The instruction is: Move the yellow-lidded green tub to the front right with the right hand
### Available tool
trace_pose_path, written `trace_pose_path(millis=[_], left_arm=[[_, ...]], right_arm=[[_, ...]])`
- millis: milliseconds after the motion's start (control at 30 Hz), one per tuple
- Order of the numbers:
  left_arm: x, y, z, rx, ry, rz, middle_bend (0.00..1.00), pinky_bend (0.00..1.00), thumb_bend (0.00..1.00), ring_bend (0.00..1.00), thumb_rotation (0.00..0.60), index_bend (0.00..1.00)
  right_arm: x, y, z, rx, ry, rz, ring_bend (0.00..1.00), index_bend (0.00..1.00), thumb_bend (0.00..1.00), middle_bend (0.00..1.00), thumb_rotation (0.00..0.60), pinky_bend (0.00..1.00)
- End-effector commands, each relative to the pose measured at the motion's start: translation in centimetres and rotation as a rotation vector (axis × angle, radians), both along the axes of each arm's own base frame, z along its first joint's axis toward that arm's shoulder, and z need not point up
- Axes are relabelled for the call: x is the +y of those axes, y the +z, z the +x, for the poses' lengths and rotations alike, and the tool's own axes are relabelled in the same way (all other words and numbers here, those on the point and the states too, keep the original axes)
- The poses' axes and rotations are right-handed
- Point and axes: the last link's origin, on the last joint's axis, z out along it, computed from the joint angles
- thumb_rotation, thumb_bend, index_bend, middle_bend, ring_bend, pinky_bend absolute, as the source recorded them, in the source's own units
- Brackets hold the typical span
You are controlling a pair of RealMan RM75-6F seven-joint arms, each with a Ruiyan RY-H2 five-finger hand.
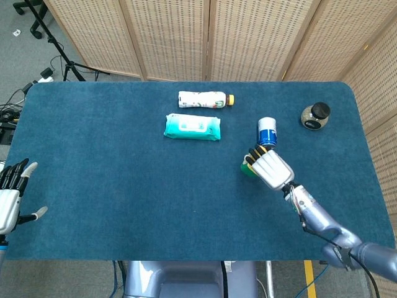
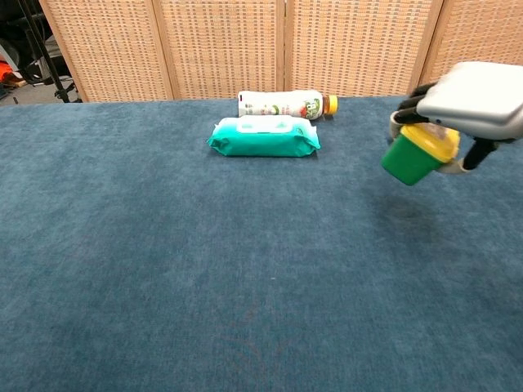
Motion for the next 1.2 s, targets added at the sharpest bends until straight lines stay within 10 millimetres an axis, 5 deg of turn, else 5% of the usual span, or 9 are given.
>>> trace_pose_path(millis=[33,467,867,1000,1067,1133,1200], left_arm=[[-0.1,0.1,0.0,-0.003,-0.001,0.001,0.00,0.00,0.07,0.00,0.600,0.00],[0.0,0.4,-0.2,-0.016,0.005,0.000,0.00,0.00,0.07,0.00,0.600,0.00],[0.0,0.3,-0.2,-0.016,0.008,-0.003,0.00,0.00,0.07,0.00,0.600,0.00],[0.0,0.4,-0.3,-0.018,0.010,-0.002,0.00,0.00,0.07,0.00,0.600,0.00],[0.0,0.4,-0.3,-0.018,0.010,0.000,0.00,0.00,0.07,0.00,0.600,0.00],[0.0,0.4,-0.3,-0.020,0.011,-0.001,0.00,0.00,0.07,0.00,0.600,0.00],[0.0,0.5,-0.3,-0.021,0.011,0.001,0.00,0.00,0.07,0.00,0.600,0.00]], right_arm=[[2.4,2.4,-0.7,0.110,-0.330,-0.030,0.37,0.51,1.00,0.43,0.600,0.51],[2.7,-0.1,1.3,0.191,-0.651,-0.084,0.37,0.51,1.00,0.43,0.600,0.51],[2.2,-2.7,2.7,-0.062,-0.867,-0.038,0.37,0.51,1.00,0.40,0.600,0.51],[1.5,-3.1,2.9,-0.157,-0.883,-0.054,0.28,0.49,1.00,0.30,0.600,0.51],[1.4,-3.3,2.8,-0.207,-0.911,-0.046,0.16,0.36,0.88,0.17,0.600,0.49],[1.5,-3.6,2.7,-0.260,-0.942,-0.019,0.02,0.10,0.44,0.03,0.600,0.33],[1.6,-3.7,2.6,-0.281,-0.949,0.012,0.00,0.01,0.11,0.00,0.600,0.17]])
